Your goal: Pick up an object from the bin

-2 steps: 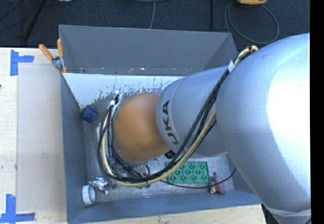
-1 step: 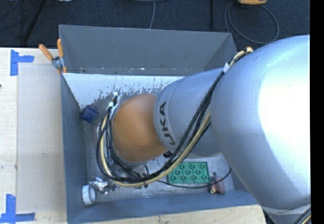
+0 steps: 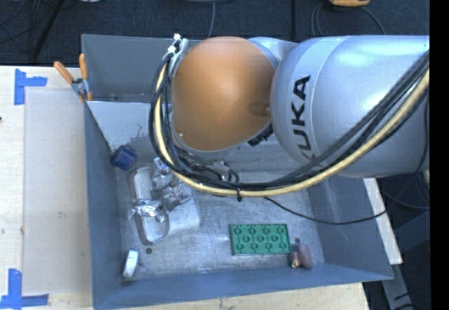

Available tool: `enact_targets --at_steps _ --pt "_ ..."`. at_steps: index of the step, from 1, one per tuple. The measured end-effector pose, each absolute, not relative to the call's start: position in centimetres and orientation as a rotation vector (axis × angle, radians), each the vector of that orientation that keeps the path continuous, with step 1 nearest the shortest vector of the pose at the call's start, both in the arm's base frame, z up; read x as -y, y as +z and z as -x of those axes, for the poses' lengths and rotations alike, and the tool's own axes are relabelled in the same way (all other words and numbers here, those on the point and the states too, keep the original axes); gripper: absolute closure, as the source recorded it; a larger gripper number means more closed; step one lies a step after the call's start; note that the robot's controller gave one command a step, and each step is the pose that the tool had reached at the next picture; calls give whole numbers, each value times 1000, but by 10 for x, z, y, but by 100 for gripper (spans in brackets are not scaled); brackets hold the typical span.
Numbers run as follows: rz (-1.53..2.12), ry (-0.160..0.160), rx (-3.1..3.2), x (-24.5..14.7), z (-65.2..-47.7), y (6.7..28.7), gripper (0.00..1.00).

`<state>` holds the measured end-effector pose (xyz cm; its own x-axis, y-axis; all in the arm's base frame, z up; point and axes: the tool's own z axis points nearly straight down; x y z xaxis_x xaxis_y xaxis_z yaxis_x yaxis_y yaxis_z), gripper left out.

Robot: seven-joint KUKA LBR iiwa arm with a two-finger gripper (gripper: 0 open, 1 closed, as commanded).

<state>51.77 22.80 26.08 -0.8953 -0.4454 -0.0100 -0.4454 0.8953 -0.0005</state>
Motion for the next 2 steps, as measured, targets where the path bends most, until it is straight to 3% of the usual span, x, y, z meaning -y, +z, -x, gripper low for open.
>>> enact_targets --at_steps 1,2 --pt "999 -1 -2988 -204 -472 170 100" --pt "1035 0 -2958 -196 -480 242 100"
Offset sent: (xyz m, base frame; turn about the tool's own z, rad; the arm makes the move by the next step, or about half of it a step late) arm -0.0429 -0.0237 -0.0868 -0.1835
